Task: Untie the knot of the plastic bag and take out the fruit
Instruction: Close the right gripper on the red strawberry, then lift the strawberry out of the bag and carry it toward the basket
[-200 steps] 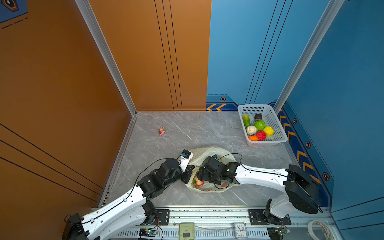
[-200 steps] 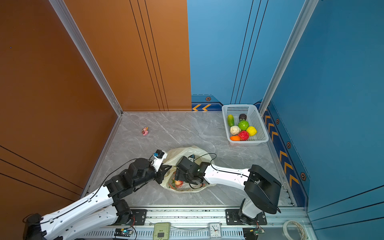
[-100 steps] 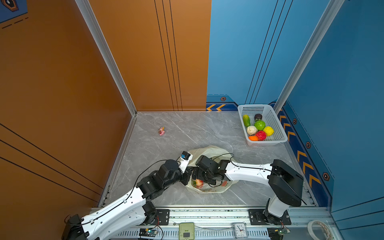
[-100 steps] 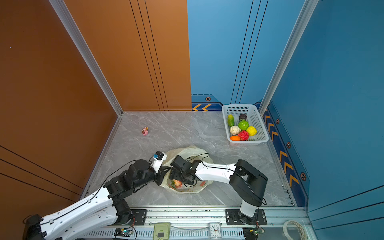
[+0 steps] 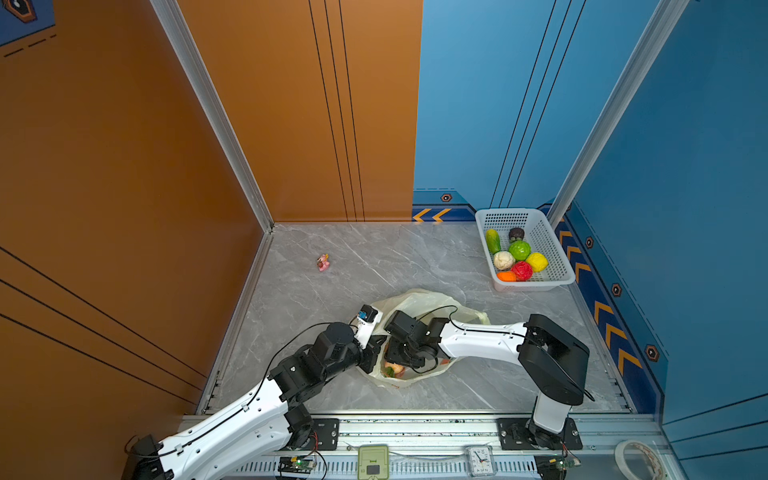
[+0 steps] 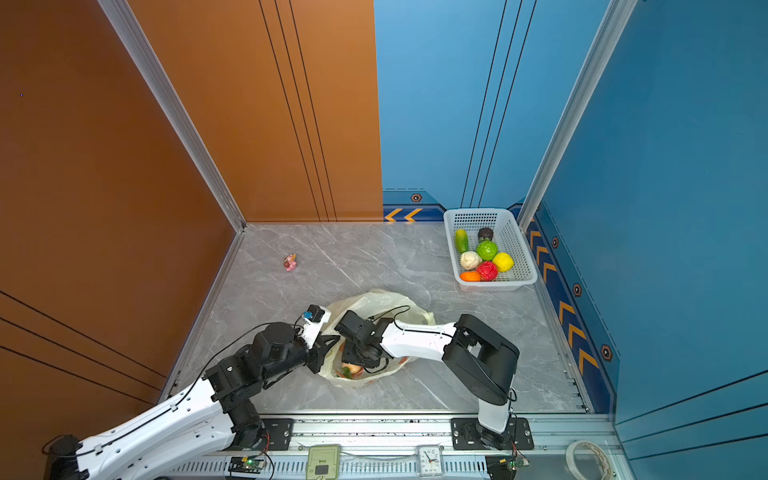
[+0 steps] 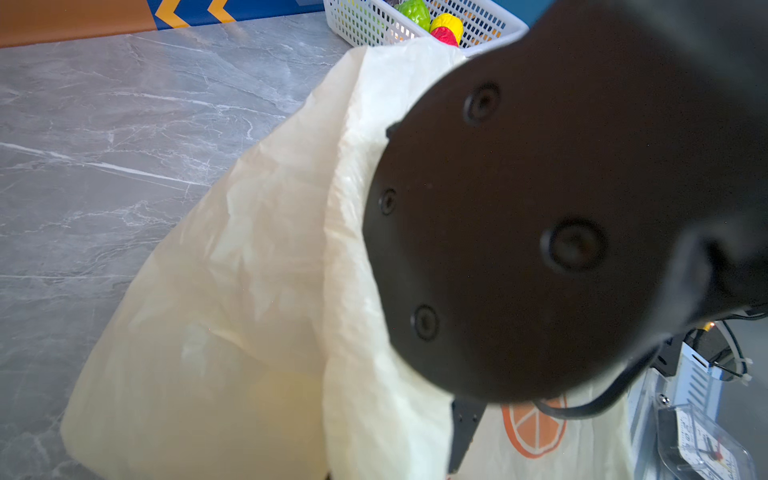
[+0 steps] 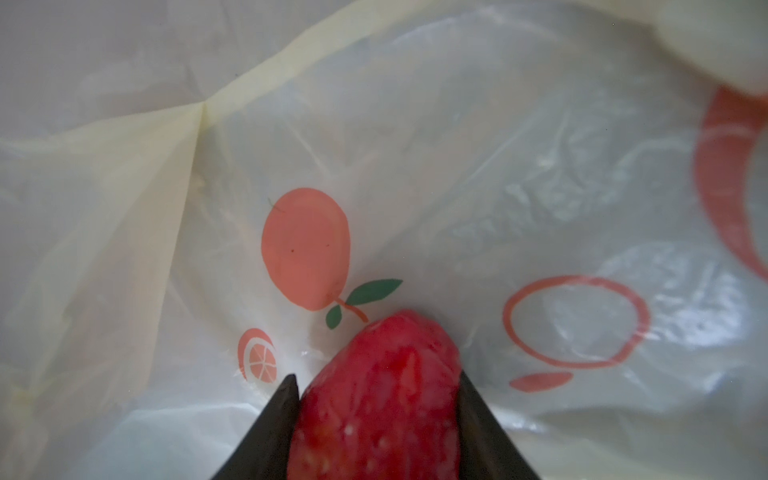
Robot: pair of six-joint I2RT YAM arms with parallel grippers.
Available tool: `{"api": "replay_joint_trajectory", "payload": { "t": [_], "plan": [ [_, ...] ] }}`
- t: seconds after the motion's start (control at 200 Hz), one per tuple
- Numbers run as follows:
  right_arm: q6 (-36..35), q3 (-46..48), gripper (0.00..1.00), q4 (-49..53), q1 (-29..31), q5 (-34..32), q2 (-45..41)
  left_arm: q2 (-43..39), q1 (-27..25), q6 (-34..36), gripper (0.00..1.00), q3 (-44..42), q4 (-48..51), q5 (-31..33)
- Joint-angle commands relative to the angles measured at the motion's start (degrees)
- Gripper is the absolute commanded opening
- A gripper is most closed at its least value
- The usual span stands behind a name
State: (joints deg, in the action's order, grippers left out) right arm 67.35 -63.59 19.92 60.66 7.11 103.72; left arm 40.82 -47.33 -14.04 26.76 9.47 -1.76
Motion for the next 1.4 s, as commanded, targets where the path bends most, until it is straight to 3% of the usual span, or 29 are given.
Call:
{"api": "replay_joint_trajectory", "payload": {
  "t": [0.0, 0.471, 0.671, 1.056, 1.392],
  "plan": [
    [-0.47, 0.78, 0.43, 1.88, -0.61, -1.60, -2.32, -0.56, -0.33, -0.48, 0.00, -1.25, 0.81, 0.53],
    [-0.04, 5.23, 0.38, 2.92, -2.83, -3.70, -13.45, 0.13, -0.48, -0.20, 0.00, -1.41, 0.81, 0.94],
    [-1.62, 4.80, 0.38, 4.88, -3.97, -2.14, -16.01, 0.80, -0.84, -0.32, 0.00, -1.48, -0.28, 2.93],
    [-6.97, 0.61, 0.38, 14.47, -3.55, 2.32, -22.96, 9.81, -0.80, -0.72, 0.00, 5.27, -1.77, 8.60],
    [-9.91, -2.40, 0.38, 16.30, -2.13, 5.89, -23.87, 13.95, -0.02, -0.11, 0.00, 8.30, -4.11, 10.03]
  ]
}}
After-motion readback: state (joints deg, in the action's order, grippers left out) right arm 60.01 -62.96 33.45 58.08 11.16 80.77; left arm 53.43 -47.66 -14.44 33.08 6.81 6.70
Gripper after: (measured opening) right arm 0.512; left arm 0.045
